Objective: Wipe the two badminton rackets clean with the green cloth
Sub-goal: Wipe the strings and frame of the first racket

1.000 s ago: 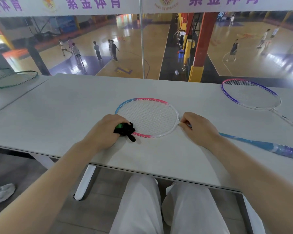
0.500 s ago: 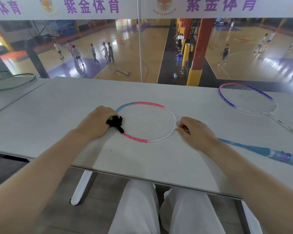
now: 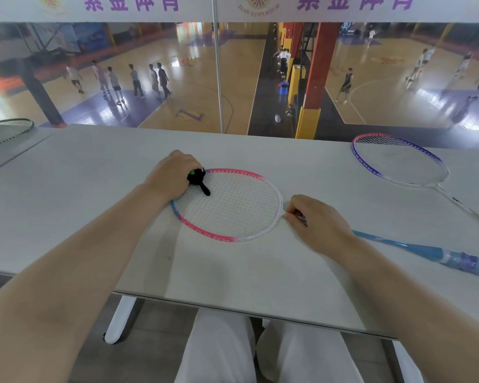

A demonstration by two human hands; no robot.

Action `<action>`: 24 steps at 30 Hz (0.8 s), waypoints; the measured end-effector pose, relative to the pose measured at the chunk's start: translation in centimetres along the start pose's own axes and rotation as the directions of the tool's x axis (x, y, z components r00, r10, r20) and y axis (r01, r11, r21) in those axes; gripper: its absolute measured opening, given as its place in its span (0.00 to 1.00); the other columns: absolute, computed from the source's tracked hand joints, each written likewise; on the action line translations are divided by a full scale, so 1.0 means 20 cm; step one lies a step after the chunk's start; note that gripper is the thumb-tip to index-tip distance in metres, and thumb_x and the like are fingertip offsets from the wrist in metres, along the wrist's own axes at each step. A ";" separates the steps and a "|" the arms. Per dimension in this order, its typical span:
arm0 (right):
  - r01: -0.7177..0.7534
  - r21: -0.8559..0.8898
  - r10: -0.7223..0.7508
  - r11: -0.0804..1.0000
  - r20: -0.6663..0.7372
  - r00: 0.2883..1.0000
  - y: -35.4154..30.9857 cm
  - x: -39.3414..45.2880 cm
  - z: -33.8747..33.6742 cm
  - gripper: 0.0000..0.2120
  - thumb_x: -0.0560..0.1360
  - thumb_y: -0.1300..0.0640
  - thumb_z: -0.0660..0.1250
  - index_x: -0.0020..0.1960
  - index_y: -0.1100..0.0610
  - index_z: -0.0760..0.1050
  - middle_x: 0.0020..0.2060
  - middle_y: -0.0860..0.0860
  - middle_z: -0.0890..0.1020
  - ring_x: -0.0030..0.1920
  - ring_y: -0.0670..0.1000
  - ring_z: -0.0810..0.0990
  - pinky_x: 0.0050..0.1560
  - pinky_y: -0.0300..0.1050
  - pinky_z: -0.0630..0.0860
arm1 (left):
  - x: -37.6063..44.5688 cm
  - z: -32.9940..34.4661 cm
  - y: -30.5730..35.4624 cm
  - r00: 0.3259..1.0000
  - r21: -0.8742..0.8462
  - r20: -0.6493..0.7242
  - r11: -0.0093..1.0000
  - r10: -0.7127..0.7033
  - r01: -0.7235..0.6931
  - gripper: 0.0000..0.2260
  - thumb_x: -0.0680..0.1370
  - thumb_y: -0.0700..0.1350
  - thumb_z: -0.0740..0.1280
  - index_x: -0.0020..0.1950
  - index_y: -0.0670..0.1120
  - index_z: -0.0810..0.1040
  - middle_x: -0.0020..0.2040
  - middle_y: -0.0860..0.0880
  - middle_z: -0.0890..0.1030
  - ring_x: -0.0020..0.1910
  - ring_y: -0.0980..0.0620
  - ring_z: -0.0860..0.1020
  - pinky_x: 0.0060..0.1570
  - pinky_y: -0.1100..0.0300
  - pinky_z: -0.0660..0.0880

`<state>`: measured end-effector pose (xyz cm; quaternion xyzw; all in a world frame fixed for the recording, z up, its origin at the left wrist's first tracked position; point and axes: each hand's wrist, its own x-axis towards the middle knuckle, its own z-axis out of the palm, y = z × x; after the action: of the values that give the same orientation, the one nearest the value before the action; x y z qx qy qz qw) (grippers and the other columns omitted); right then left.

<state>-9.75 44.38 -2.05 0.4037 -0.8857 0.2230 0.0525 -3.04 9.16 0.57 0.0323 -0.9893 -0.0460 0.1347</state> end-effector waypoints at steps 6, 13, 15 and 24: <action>0.008 0.009 -0.008 1.000 -0.003 1.000 0.01 0.00 0.01 0.07 0.79 0.51 0.63 0.43 0.50 0.69 0.39 0.44 0.74 0.40 0.48 0.71 0.40 0.46 0.68 | -0.12 -0.04 -0.03 1.000 -0.091 0.019 0.996 -0.016 0.017 0.20 0.68 0.30 0.64 0.51 0.50 0.83 0.49 0.53 0.82 0.51 0.46 0.75 0.55 0.51 0.72; -0.010 -0.026 0.011 1.000 0.040 0.999 -0.01 0.01 -0.01 0.08 0.80 0.50 0.61 0.43 0.49 0.67 0.40 0.45 0.75 0.42 0.49 0.71 0.40 0.46 0.67 | -0.37 -0.17 0.02 0.986 -0.199 0.120 0.970 -0.116 0.139 0.20 0.70 0.29 0.63 0.52 0.50 0.82 0.51 0.53 0.81 0.52 0.52 0.74 0.55 0.59 0.68; -0.016 -0.045 0.018 0.999 0.046 0.999 -0.01 0.01 -0.02 0.08 0.80 0.50 0.60 0.43 0.50 0.67 0.40 0.44 0.75 0.42 0.49 0.71 0.39 0.46 0.67 | -0.45 -0.20 0.03 0.981 -0.248 0.103 0.951 -0.166 0.187 0.22 0.70 0.29 0.63 0.51 0.53 0.81 0.50 0.55 0.80 0.52 0.53 0.74 0.53 0.61 0.67; -0.036 -0.084 0.040 0.996 0.051 0.998 -0.05 -0.01 -0.06 0.08 0.82 0.49 0.58 0.46 0.51 0.69 0.41 0.45 0.75 0.41 0.51 0.75 0.42 0.47 0.72 | -0.66 -0.18 0.09 0.933 -0.338 -0.073 0.889 -0.354 0.310 0.24 0.70 0.28 0.60 0.55 0.52 0.81 0.53 0.55 0.79 0.53 0.54 0.72 0.54 0.61 0.65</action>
<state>-8.94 44.50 -0.60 0.3901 -0.9028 0.1760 0.0418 10.60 11.67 0.65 0.1819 -0.9372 -0.2261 0.1937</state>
